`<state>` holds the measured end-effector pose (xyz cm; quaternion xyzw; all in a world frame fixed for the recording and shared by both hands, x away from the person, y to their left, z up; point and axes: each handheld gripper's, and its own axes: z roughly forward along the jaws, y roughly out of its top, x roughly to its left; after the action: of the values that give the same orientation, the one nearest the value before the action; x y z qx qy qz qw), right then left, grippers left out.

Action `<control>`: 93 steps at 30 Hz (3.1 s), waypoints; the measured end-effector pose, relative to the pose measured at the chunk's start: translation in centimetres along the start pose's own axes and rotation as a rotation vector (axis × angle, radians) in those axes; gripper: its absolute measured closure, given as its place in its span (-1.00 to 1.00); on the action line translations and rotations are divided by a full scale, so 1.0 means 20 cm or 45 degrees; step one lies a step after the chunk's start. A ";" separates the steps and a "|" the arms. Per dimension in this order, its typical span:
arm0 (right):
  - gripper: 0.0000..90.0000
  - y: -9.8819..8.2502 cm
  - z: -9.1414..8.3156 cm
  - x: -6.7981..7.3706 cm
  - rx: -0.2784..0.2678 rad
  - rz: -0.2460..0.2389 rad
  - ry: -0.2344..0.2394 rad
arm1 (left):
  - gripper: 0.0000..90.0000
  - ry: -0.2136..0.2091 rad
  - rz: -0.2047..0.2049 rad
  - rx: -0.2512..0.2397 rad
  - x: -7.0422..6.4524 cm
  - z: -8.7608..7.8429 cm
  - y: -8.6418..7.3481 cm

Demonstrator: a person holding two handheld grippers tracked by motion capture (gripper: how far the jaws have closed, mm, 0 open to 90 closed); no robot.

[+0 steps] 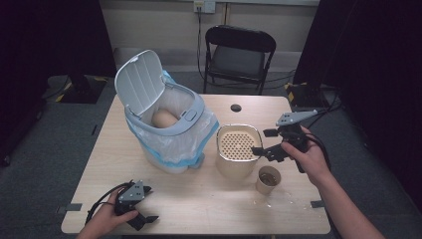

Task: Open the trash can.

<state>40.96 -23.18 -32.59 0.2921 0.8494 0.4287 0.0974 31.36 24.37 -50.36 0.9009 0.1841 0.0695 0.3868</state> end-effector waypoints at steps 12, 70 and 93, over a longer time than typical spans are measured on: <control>-0.68 -0.11 -0.02 -0.02 0.003 0.015 -0.012 | -1.00 -0.001 0.000 -0.001 0.00 0.00 0.00; -0.68 -0.47 -0.07 0.02 0.074 -0.013 -0.006 | -1.00 0.003 -0.002 0.003 0.00 0.00 0.00; -0.68 -0.64 -0.06 0.00 0.052 0.032 0.006 | -1.00 0.003 -0.002 0.001 0.00 0.00 0.00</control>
<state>35.19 -29.87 -41.82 0.3038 0.8544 0.4132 0.0841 31.33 24.35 -50.35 0.9009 0.1853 0.0700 0.3862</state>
